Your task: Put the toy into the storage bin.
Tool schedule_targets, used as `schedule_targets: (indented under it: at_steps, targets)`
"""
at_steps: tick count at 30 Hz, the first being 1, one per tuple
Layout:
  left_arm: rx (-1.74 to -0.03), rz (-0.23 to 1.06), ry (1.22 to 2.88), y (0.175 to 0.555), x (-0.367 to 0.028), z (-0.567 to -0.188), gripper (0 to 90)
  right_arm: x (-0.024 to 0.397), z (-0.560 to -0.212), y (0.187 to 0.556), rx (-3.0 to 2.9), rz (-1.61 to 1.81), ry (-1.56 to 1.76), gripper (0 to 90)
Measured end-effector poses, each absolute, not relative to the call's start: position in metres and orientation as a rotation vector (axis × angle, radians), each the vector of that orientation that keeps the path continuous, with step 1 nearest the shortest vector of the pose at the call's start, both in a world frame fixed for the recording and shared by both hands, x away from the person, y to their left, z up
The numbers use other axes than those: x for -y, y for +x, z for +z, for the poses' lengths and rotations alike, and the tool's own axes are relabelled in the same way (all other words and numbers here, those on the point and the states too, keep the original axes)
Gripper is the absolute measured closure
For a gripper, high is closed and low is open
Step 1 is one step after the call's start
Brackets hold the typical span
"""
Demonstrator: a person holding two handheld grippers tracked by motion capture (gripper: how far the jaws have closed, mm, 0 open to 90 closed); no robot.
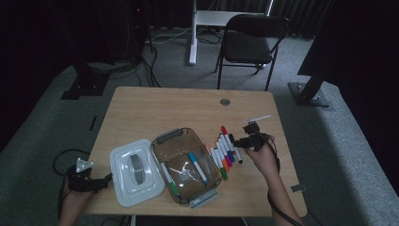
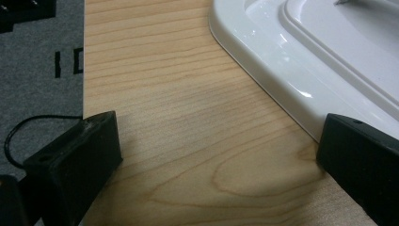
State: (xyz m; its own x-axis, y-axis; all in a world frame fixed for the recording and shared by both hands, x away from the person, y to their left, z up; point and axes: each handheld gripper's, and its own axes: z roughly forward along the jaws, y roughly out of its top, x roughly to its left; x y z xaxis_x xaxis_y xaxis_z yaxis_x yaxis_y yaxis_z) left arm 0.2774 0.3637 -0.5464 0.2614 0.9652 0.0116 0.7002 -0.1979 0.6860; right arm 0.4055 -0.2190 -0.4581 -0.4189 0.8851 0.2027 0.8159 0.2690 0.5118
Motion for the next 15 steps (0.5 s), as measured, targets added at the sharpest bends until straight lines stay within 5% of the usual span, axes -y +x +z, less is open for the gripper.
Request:
schedule_targets:
  at_steps: [15]
  targets:
    - [-1.502,0.61,1.973,0.277,-0.364,-0.546,0.8,0.217,-0.498,0.433,-2.41,0.703,1.742,68.0]
